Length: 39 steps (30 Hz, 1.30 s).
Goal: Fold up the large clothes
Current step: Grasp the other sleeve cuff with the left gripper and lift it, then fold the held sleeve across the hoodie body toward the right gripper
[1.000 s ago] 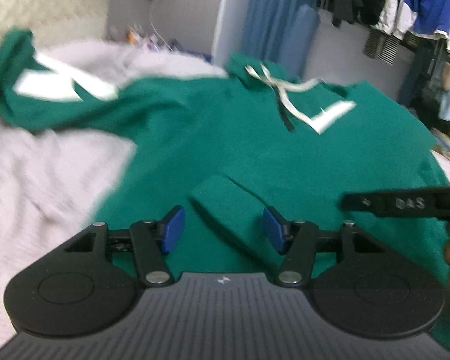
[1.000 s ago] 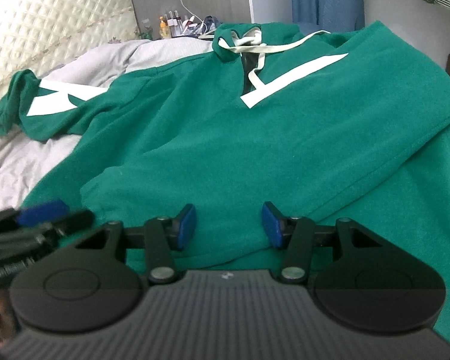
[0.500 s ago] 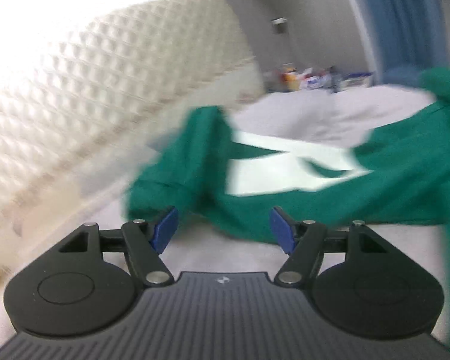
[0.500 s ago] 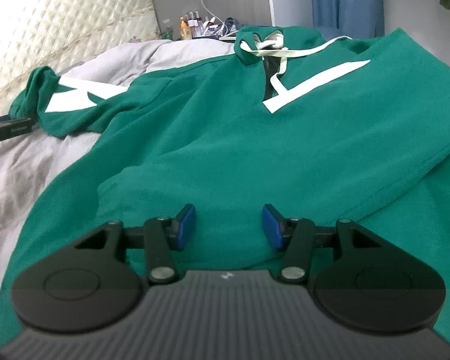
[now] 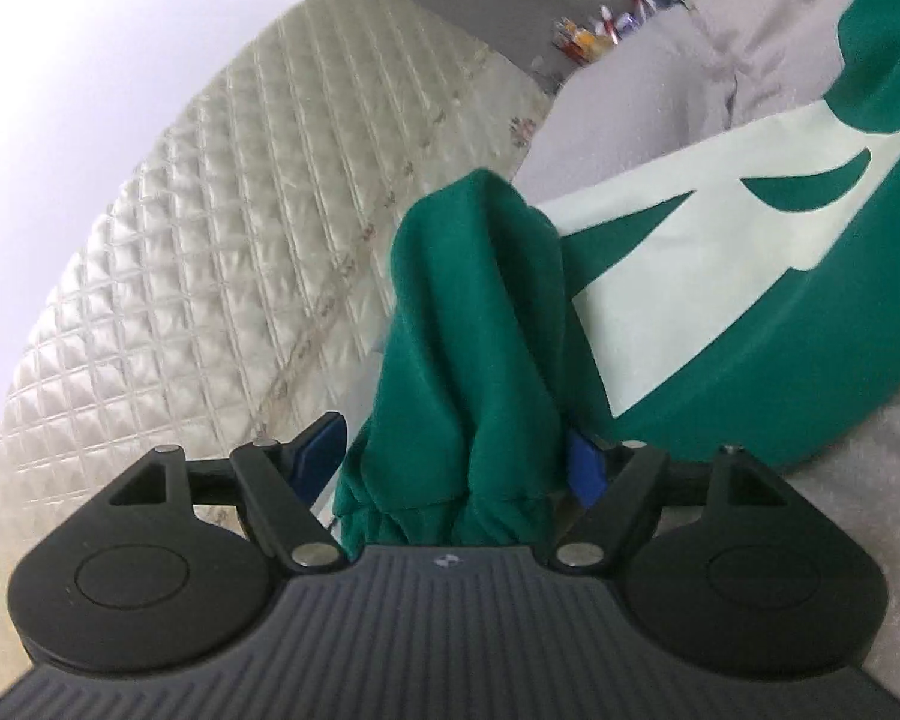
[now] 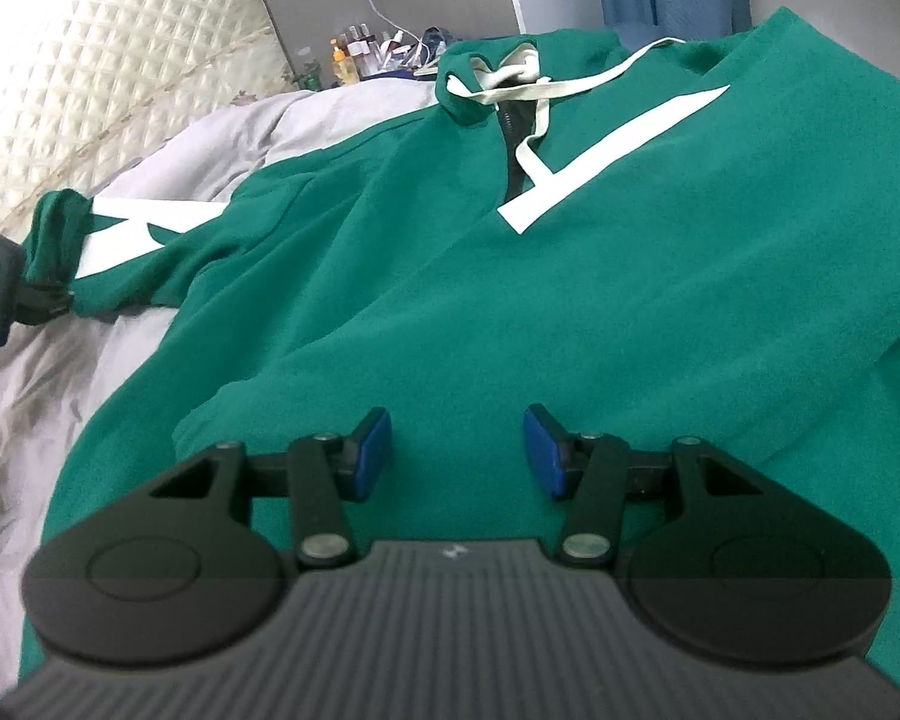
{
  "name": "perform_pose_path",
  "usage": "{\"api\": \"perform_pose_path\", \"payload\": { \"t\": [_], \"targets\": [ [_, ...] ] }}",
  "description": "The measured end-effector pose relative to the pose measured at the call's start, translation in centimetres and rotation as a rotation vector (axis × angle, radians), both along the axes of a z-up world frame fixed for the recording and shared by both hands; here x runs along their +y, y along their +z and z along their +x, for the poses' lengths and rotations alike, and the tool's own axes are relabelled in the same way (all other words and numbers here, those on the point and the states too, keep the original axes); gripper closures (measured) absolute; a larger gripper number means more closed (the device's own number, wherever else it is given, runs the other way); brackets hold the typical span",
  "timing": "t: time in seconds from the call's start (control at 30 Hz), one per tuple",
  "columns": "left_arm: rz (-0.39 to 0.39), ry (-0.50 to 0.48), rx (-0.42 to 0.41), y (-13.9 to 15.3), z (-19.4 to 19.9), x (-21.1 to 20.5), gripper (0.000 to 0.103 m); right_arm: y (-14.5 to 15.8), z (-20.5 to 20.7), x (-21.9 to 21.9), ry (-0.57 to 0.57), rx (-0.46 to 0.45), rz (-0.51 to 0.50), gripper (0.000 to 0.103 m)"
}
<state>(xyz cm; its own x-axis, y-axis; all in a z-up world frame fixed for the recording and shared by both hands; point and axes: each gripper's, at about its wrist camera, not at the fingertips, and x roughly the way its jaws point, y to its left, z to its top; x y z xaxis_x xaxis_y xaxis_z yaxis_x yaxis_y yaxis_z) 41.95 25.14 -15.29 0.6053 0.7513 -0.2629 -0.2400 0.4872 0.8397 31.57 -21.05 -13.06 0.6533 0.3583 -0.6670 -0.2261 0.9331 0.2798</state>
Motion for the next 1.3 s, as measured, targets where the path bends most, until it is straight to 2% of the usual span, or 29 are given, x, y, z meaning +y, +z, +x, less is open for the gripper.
{"api": "perform_pose_path", "payload": {
  "t": [0.03, 0.07, 0.1, 0.13, 0.17, 0.3, 0.47, 0.53, 0.63, 0.77, 0.9, 1.0, 1.17, 1.3],
  "targets": [
    [0.005, -0.006, 0.035, 0.0, 0.2, 0.2, 0.036, 0.1, 0.1, 0.0, -0.003, 0.000, 0.003, 0.051],
    [0.012, -0.007, 0.071, 0.1, 0.1, 0.2, 0.050, 0.1, 0.2, -0.1, -0.005, 0.002, 0.009, 0.051],
    [0.004, -0.002, 0.093, 0.5, 0.0, 0.4, 0.055, 0.2, 0.3, -0.2, -0.009, 0.004, 0.014, 0.051],
    [-0.027, -0.001, 0.101, 1.3, -0.3, 0.8, 0.066, 0.2, 0.4, -0.3, -0.012, 0.004, 0.020, 0.051],
    [-0.067, 0.005, 0.102, 2.5, -0.5, 1.0, 0.068, 0.3, 0.4, -0.5, -0.018, 0.003, 0.025, 0.051],
    [-0.270, 0.005, 0.065, 9.7, -1.9, 0.5, 0.072, 0.6, 0.0, -1.3, -0.044, 0.002, 0.045, 0.051],
    [-0.655, 0.032, -0.013, 21.2, -2.4, -1.4, 0.074, 1.2, -1.1, -2.4, -0.063, 0.014, 0.105, 0.051],
    [-0.782, 0.031, -0.058, 25.6, -2.8, -3.5, 0.075, 1.4, -1.8, -2.7, -0.059, 0.007, 0.118, 0.051],
    [-0.876, 0.006, -0.119, 30.8, -3.4, -8.2, 0.076, 1.7, -3.1, -3.4, -0.054, 0.006, 0.148, 0.049],
    [-0.968, -0.057, -0.176, 35.3, -4.8, -16.7, 0.077, 2.4, -4.9, -5.0, -0.053, -0.013, 0.206, 0.049],
    [-0.989, -0.168, -0.163, 37.7, -6.0, -26.2, 0.077, 3.5, -6.4, -7.2, -0.072, -0.051, 0.271, 0.049],
    [-0.997, -0.232, -0.127, 37.0, -6.4, -32.8, 0.077, 4.0, -7.2, -9.1, -0.106, -0.073, 0.307, 0.049],
    [-1.020, -0.302, -0.026, 33.0, -6.3, -42.0, 0.076, 3.8, -8.0, -12.6, -0.189, -0.093, 0.345, 0.049],
    [-1.067, -0.322, 0.056, 29.0, -5.9, -46.3, 0.075, 3.5, -8.0, -15.5, -0.293, -0.089, 0.390, 0.049]
  ]
}}
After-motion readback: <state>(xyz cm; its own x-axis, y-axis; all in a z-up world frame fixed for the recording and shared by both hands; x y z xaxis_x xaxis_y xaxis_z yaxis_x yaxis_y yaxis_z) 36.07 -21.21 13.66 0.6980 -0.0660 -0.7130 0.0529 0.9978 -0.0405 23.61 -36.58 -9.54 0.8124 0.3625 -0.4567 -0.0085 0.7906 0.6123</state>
